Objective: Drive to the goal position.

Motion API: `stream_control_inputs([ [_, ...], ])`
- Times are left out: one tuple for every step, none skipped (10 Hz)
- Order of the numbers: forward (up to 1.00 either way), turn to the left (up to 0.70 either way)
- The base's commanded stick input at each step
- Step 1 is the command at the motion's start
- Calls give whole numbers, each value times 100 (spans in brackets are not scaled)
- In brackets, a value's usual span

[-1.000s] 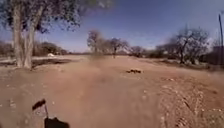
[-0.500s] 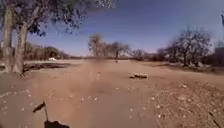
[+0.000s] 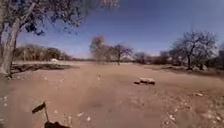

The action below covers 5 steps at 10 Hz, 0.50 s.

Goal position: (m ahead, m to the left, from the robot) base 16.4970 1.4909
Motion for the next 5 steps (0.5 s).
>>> stream_control_inputs([
  [100, 1],
  [100, 0],
  [100, 0],
  [100, 0],
  [100, 0],
])
